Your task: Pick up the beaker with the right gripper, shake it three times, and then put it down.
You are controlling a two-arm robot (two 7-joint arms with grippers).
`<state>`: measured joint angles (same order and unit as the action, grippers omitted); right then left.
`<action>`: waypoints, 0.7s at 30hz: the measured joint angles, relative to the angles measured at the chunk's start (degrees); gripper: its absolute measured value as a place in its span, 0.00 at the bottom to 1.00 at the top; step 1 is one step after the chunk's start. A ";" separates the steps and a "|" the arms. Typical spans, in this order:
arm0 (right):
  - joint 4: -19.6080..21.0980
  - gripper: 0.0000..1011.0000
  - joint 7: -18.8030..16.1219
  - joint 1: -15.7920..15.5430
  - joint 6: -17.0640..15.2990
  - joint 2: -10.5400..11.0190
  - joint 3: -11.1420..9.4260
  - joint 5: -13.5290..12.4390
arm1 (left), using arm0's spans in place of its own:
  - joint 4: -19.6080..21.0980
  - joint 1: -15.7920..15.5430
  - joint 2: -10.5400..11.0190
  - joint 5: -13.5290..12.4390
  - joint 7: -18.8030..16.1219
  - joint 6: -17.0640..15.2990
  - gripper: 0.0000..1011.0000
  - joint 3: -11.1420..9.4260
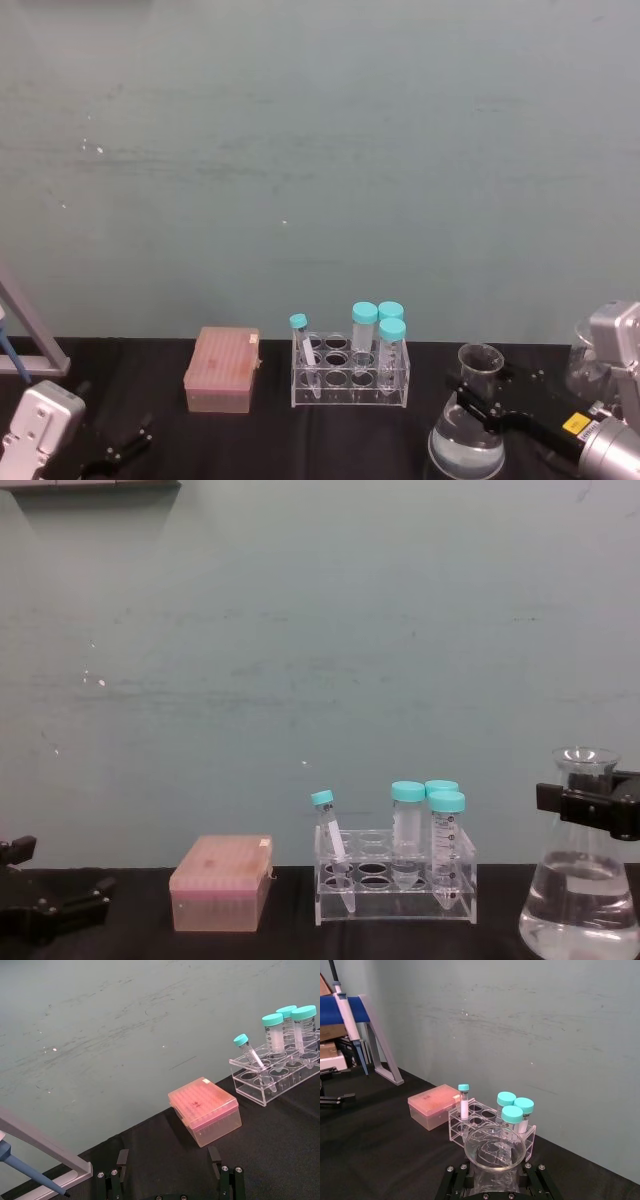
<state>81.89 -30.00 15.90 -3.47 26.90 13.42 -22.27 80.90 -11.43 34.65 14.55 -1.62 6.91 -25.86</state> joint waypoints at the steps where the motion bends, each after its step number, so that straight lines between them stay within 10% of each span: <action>1: 0.00 0.45 0.00 0.00 0.00 0.00 0.00 0.00 | 0.00 0.00 0.00 0.00 0.00 0.00 0.99 0.00; 21: -1.02 0.45 0.24 0.32 0.06 -0.40 -0.15 -2.81 | 0.00 0.00 0.00 0.00 0.00 0.00 0.99 0.00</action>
<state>80.86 -29.75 16.22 -3.41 26.50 13.27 -25.08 80.90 -11.43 34.65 14.55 -1.62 6.91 -25.86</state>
